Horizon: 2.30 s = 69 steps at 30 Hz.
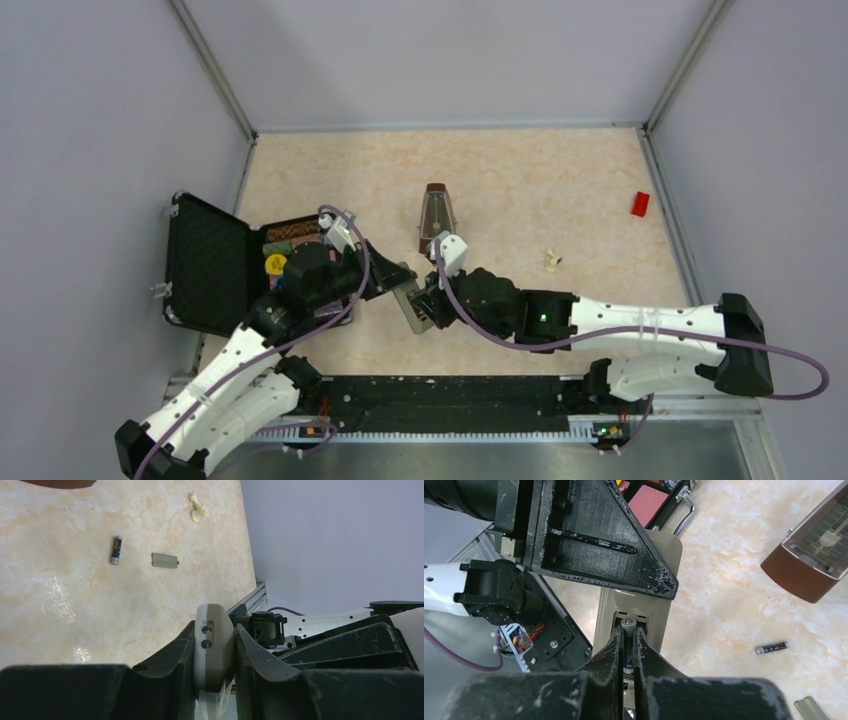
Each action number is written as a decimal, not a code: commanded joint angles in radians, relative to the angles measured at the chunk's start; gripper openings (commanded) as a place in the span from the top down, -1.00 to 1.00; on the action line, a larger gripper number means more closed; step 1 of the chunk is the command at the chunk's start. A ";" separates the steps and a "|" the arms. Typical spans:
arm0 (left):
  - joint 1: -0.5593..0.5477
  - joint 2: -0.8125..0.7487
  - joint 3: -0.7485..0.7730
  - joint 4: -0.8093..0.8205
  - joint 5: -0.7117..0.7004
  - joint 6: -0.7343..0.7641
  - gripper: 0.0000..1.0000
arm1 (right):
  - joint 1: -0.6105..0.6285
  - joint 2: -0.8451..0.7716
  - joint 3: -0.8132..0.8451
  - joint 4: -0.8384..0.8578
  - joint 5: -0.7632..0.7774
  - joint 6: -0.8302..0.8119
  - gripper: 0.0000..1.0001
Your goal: Load the batteries into the remote control
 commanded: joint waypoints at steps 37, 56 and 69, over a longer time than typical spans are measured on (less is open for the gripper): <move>0.000 -0.005 0.022 0.069 -0.008 0.016 1.00 | -0.023 -0.147 0.092 -0.219 0.028 0.428 -0.59; -0.001 0.011 0.041 0.104 -0.009 0.050 1.00 | -0.086 -0.268 -0.172 -0.092 -0.001 1.282 -0.98; 0.000 0.028 0.043 0.132 -0.007 0.046 1.00 | -0.099 -0.145 -0.121 -0.109 -0.065 1.376 -0.98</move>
